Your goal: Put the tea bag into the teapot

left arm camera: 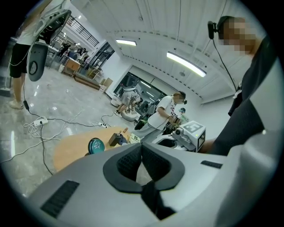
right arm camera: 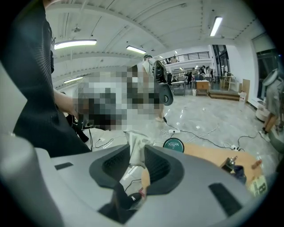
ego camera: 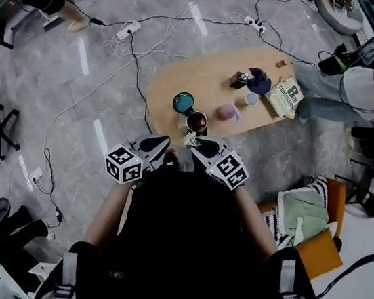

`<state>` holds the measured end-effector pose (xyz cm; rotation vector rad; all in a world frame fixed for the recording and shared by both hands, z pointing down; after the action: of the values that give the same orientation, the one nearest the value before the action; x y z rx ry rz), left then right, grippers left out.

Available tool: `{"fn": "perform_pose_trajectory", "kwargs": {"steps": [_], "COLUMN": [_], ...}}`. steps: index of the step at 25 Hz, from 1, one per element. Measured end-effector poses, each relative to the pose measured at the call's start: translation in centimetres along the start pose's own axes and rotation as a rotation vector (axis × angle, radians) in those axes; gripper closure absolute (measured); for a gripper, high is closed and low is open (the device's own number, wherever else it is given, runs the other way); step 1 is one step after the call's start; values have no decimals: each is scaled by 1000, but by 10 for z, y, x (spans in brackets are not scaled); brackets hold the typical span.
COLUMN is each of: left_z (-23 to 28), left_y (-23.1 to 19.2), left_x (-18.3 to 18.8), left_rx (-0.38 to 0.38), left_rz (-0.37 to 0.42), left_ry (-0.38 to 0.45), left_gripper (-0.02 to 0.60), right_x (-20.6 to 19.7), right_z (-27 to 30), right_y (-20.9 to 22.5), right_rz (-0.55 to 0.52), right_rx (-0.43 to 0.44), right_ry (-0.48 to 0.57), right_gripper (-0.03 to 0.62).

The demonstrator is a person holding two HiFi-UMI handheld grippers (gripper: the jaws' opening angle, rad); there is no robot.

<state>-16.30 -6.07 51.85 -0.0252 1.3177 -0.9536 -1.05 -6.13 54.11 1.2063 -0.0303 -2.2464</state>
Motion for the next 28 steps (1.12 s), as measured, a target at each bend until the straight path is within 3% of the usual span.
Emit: {"fn": "perform_pose_trajectory", "kwargs": {"steps": [14,28], "left_z": [40,58], "left_y": [-4,0], "left_x": [-2,-2], "left_rx": [-7,24], "left_rz": [-26,-63], "left_ry": [-106,-169], "left_gripper": [569,569], "right_x": [-44,-90], "right_z": [14,73], "right_y": [67,126], "right_rz": [60,218], "right_rx": [-19,-32], "right_ry": [-104,-189], "right_gripper": [487,487]}}
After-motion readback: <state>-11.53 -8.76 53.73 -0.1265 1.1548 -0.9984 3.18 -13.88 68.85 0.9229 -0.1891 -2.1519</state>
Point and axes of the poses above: the fingertips, and each gripper's own axes: z forward along the fingers, y to its right, x out of its top, the point moved 5 cm from there along -z, backward along the fingers, and after that the axes turned 6 degrees about z, right-handed, at the moved point
